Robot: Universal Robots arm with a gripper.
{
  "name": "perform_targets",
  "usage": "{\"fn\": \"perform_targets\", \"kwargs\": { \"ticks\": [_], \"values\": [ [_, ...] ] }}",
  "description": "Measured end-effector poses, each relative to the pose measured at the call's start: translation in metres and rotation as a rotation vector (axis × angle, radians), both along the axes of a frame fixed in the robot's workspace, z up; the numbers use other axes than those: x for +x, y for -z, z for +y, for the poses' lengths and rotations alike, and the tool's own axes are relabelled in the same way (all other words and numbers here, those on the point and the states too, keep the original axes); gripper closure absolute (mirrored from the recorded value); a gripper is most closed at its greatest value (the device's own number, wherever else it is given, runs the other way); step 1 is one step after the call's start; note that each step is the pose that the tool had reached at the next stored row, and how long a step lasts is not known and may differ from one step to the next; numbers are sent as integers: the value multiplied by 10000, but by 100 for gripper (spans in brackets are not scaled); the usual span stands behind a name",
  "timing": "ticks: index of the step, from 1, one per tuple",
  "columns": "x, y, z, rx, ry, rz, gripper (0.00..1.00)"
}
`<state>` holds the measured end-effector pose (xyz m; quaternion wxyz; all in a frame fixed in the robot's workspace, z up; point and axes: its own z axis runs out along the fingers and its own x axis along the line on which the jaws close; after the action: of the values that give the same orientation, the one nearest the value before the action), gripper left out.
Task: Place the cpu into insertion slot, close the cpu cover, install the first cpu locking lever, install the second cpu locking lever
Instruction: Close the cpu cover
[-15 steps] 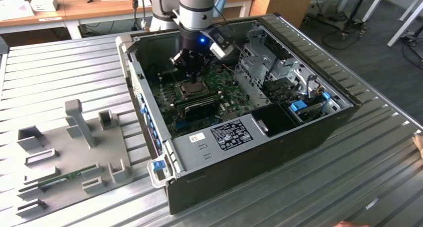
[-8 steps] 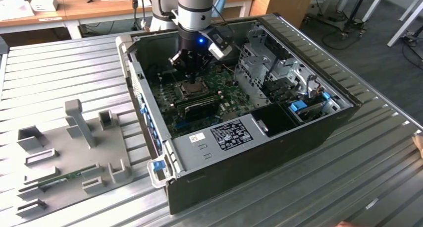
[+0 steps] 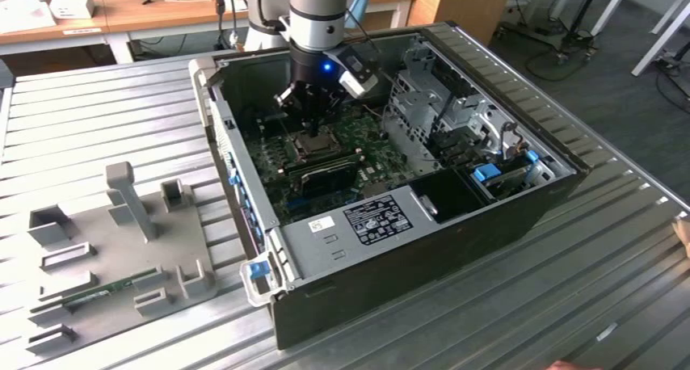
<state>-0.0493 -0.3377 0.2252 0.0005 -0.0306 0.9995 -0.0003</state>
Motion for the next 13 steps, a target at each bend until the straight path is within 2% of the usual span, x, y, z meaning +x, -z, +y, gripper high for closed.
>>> {"fn": "perform_targets", "kwargs": {
  "ticks": [13],
  "values": [
    [-107,86,0,-2,34,0,90]
  ]
}}
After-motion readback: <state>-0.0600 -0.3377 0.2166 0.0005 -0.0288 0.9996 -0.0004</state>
